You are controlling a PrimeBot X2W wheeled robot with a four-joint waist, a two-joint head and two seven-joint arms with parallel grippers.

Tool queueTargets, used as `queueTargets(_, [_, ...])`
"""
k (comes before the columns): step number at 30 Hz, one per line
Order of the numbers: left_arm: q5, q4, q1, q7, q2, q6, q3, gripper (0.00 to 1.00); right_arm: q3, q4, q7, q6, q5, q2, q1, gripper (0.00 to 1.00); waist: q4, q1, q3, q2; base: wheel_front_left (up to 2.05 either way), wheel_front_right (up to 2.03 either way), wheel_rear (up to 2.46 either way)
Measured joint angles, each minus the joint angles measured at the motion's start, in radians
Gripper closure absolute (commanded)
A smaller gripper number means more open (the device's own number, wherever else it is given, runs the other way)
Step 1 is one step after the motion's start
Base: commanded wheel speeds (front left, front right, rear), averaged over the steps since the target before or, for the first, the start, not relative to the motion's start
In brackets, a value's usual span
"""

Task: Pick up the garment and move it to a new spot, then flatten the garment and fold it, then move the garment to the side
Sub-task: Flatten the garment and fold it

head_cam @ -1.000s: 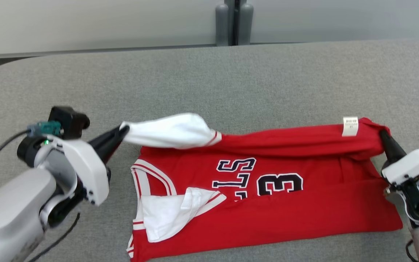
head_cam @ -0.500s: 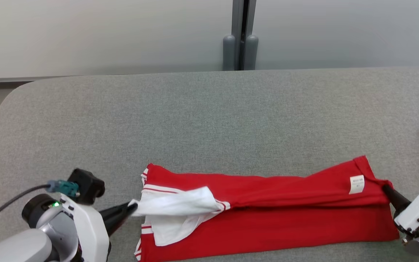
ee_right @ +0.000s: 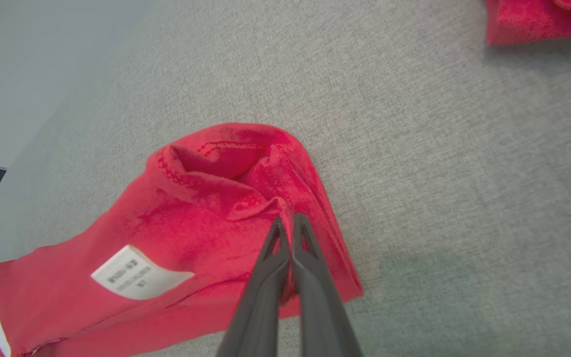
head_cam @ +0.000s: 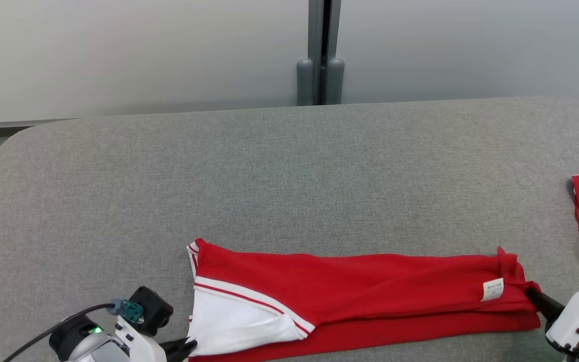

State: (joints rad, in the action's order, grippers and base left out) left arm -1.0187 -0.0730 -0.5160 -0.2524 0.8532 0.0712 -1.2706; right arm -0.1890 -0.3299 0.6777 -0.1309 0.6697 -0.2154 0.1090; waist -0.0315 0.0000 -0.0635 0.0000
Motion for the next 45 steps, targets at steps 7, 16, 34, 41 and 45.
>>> queueTargets(7, [0.011, 0.043, 0.021, -0.004, -0.030, -0.017, -0.004, 1.00, -0.030, 0.035, 0.017, 0.000, -0.058, 0.037, -0.016, 1.00, 0.005, -0.0001, 0.004, 0.0000, 0.00, 0.00, 0.00])
queueTargets(16, [0.000, 0.065, 0.021, 0.032, -0.052, -0.027, 0.019, 1.00, -0.070, 0.050, -0.027, 0.000, -0.098, 0.046, -0.016, 1.00, 0.001, -0.0001, 0.007, 0.0000, 0.00, 0.00, 0.00])
queueTargets(34, [0.015, 0.100, 0.041, 0.111, -0.079, 0.022, 0.073, 0.00, -0.069, 0.091, -0.131, 0.000, -0.125, 0.024, -0.019, 0.00, 0.000, 0.0000, 0.028, 0.0000, 0.00, 0.00, 0.00])
queueTargets(41, [-0.035, 0.163, 0.057, 0.404, -0.161, 0.150, 0.262, 0.00, 0.055, 0.251, -0.363, 0.000, -0.126, 0.001, -0.050, 0.00, 0.006, 0.0000, 0.056, 0.0000, 0.00, 0.00, 0.00])
queueTargets(45, [-0.054, 0.188, 0.107, 0.505, -0.227, 0.190, 0.374, 0.00, 0.159, 0.310, -0.537, 0.000, -0.172, -0.028, -0.089, 0.00, 0.011, 0.0000, 0.070, 0.0000, 0.00, 0.00, 0.00])
